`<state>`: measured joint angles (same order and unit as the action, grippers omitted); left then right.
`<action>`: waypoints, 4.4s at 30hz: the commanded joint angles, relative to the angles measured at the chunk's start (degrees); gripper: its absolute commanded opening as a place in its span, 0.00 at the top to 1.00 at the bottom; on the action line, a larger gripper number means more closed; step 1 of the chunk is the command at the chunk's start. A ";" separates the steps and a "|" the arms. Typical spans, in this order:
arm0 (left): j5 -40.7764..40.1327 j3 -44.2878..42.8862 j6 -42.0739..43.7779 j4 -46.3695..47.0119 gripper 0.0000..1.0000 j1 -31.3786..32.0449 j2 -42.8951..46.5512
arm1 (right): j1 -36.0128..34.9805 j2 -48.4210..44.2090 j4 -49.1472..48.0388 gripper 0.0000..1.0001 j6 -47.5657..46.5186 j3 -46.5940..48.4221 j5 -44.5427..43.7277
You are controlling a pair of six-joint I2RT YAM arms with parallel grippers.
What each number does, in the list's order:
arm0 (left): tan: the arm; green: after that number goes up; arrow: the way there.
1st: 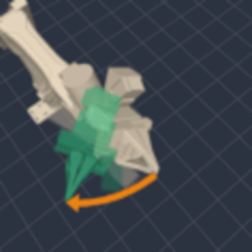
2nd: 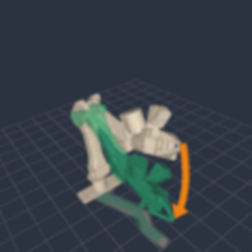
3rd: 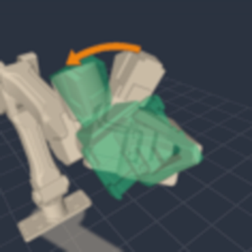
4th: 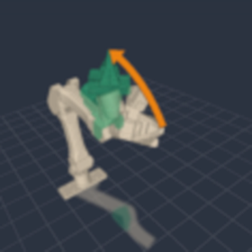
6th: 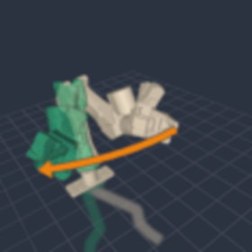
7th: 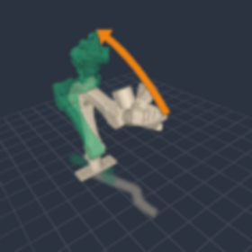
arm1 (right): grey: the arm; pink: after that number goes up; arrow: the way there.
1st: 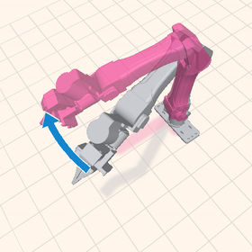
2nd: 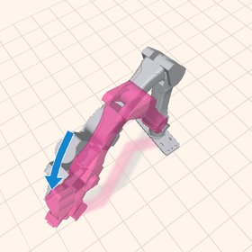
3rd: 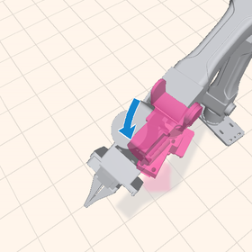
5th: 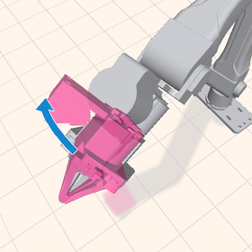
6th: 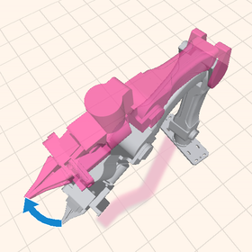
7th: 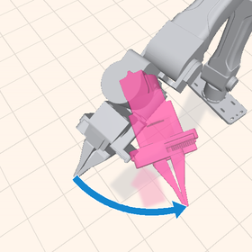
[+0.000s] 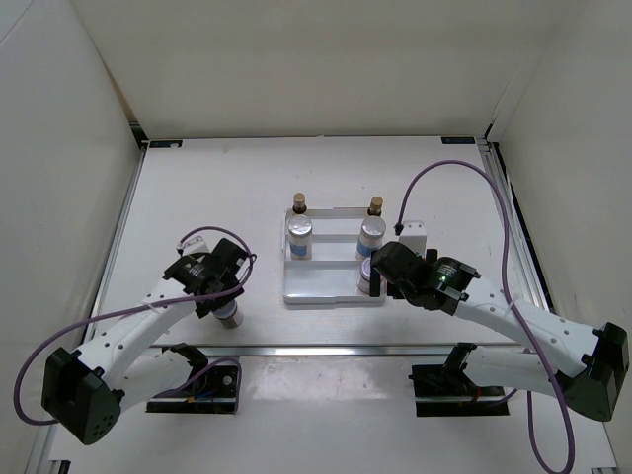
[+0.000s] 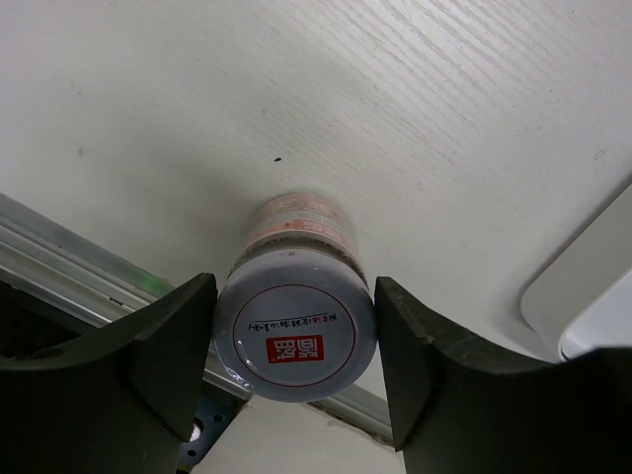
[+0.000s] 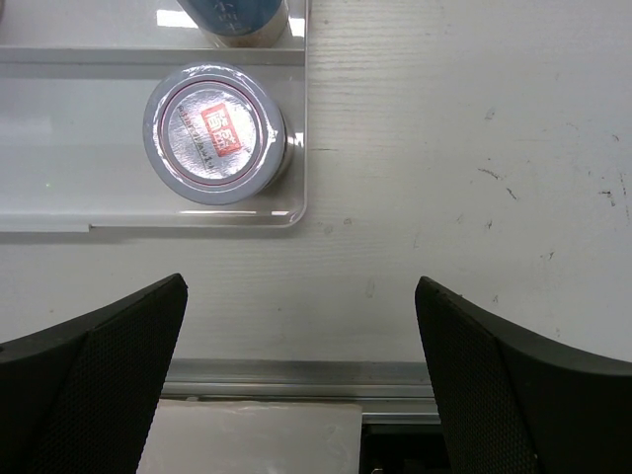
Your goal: Organize the condiment bottles
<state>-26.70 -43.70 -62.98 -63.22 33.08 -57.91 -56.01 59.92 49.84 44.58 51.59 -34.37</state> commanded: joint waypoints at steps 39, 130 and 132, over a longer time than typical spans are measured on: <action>-5.38 -26.95 7.08 1.51 0.89 16.90 -11.23 | -0.33 -1.56 0.52 0.00 2.71 -1.14 -2.10; -30.34 -0.15 40.39 20.51 0.00 24.66 42.88 | -0.33 -4.90 3.94 0.00 1.57 -0.70 -3.42; -30.34 -0.15 40.39 20.51 0.00 24.66 42.27 | -0.33 -4.90 3.94 0.00 1.57 -0.70 -3.42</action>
<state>-56.16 -44.34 -23.83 -43.94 57.60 -14.90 -56.01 55.13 55.11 46.09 49.71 -37.26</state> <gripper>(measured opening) 0.998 0.998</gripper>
